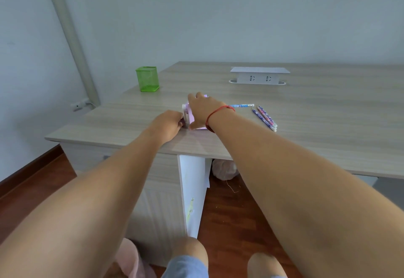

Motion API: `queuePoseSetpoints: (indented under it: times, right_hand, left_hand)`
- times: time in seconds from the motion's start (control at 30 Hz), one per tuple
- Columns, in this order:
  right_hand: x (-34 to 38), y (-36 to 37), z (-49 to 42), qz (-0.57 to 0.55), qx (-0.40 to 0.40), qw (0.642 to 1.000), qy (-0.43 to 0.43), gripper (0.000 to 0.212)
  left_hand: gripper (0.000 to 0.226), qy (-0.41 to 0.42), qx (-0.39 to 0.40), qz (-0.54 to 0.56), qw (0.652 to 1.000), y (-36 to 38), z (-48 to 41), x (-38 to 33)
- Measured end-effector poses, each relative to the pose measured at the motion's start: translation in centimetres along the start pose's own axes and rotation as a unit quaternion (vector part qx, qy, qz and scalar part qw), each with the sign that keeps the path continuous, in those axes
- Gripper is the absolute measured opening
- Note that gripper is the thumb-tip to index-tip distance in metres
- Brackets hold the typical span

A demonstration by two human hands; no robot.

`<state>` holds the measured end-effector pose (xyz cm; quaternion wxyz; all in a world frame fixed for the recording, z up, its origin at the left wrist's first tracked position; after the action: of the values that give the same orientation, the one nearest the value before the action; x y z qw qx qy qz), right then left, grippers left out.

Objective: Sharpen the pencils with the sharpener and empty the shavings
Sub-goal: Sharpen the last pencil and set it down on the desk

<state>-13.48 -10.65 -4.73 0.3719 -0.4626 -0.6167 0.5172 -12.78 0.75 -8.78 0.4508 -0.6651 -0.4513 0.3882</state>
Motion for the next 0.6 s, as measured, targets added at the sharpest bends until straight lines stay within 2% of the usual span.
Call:
queuePoseSetpoints:
  times: [0.13, 0.3, 0.4, 0.6]
  right_hand:
    - [-0.6, 0.4, 0.5, -0.020, -0.056, 0.998, 0.008, 0.071]
    - [-0.4, 0.3, 0.8, -0.008, -0.122, 0.993, 0.004, 0.055]
    - [-0.5, 0.1, 1.0, 0.007, -0.129, 0.992, 0.002, 0.052]
    - [-0.2, -0.1, 0.7, 0.040, -0.099, 0.994, 0.024, 0.051]
  left_hand:
    - [0.028, 0.055, 0.022, -0.038, 0.998, 0.1, -0.6, 0.3]
    - [0.025, 0.114, 0.059, -0.146, 0.981, -1.1, -1.8, 0.3]
    - [0.019, 0.142, 0.026, -0.211, 0.967, -3.3, -3.1, 0.2]
    - [0.025, 0.152, -0.023, -0.185, 0.971, -6.8, -3.8, -0.5]
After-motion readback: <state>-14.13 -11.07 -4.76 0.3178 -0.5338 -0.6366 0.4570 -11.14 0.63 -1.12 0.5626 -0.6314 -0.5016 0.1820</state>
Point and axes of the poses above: each hand's wrist, its own z-axis away from the middle knuckle, its own y-axis out of the palm, x = y × z, the point moved 4 cm from there along -z, towards the middle knuckle, and after that the axes turned 4 degrees about y, right-handed, at the moved point
